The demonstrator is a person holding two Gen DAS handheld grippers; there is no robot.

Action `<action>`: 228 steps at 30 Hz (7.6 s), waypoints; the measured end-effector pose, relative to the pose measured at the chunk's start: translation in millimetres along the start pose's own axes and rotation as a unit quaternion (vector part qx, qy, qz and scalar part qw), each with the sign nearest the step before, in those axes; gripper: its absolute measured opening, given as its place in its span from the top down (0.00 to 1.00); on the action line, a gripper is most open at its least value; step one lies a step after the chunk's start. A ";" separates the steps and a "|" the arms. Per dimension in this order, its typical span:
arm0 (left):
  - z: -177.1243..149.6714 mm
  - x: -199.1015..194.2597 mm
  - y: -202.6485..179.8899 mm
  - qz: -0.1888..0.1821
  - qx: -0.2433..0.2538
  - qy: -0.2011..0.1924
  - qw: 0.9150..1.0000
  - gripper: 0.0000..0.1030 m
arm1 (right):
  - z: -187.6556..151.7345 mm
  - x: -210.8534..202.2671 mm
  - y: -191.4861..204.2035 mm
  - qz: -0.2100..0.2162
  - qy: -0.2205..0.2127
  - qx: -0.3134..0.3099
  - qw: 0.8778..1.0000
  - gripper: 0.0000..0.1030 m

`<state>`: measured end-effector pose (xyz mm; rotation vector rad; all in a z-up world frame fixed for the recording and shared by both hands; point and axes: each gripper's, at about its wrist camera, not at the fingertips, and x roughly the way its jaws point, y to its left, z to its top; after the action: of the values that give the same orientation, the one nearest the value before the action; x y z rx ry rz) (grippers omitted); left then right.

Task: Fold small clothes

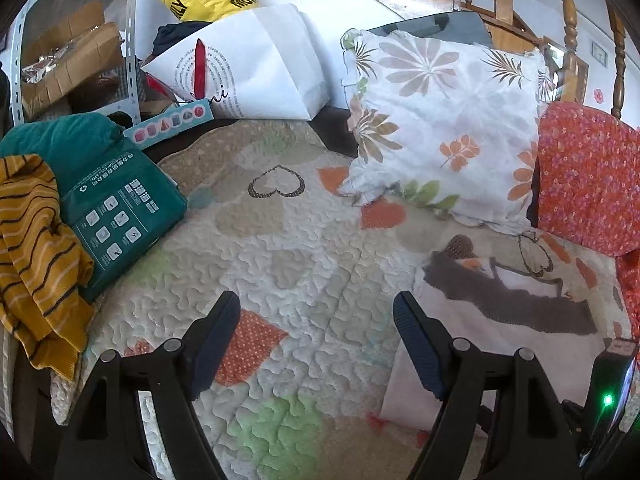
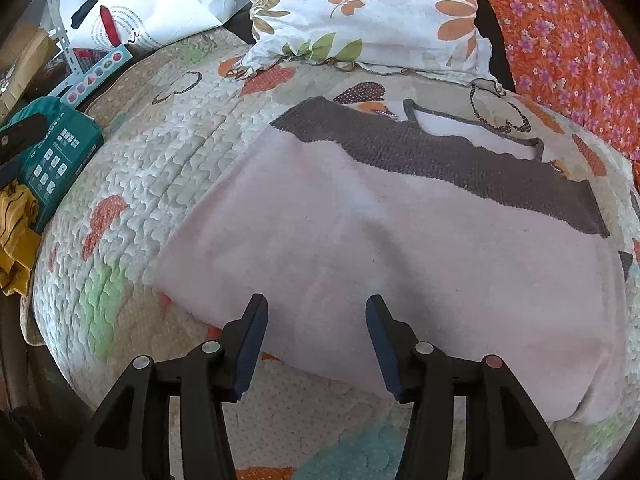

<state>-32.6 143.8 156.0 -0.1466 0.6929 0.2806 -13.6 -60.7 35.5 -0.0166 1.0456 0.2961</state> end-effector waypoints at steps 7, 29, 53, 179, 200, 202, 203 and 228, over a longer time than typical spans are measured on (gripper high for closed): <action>-0.2 7.8 -2.2 0.003 -0.001 0.010 1.000 0.24 | -2.3 3.7 4.1 0.000 -0.004 -0.018 1.000 0.45; 16.1 34.1 73.6 0.039 -0.117 0.049 0.991 0.24 | -30.3 30.3 113.1 -0.131 -0.083 -0.288 0.945 0.39; 13.7 33.5 60.3 0.036 -0.108 0.053 0.992 0.24 | 38.1 40.9 80.1 -0.105 -0.075 -0.133 0.983 0.87; -79.3 -89.7 -202.5 -0.154 0.154 -0.130 0.967 0.00 | -75.3 -116.0 -223.8 -0.108 -0.090 0.114 0.984 0.43; -108.6 -19.5 -190.5 -0.122 0.171 0.054 0.976 0.00 | -84.0 -92.8 -182.7 -0.205 -0.034 0.029 0.978 0.35; -110.6 -15.8 -191.1 -0.121 0.172 0.062 0.976 0.00 | -84.0 -93.8 -180.0 -0.219 -0.035 0.021 0.975 0.34; -111.8 -14.4 -191.7 -0.120 0.172 0.066 0.975 0.00 | -83.8 -94.3 -177.9 -0.223 -0.036 0.018 0.974 0.34; -139.0 -12.6 -206.2 -0.121 0.214 0.093 0.965 0.00 | -89.7 -82.5 -166.4 -0.367 -0.005 -0.051 0.929 0.25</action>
<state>-64.0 -86.6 66.6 0.1569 0.8971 -0.1219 -86.8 -253.5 39.6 -0.4905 0.9440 -0.3316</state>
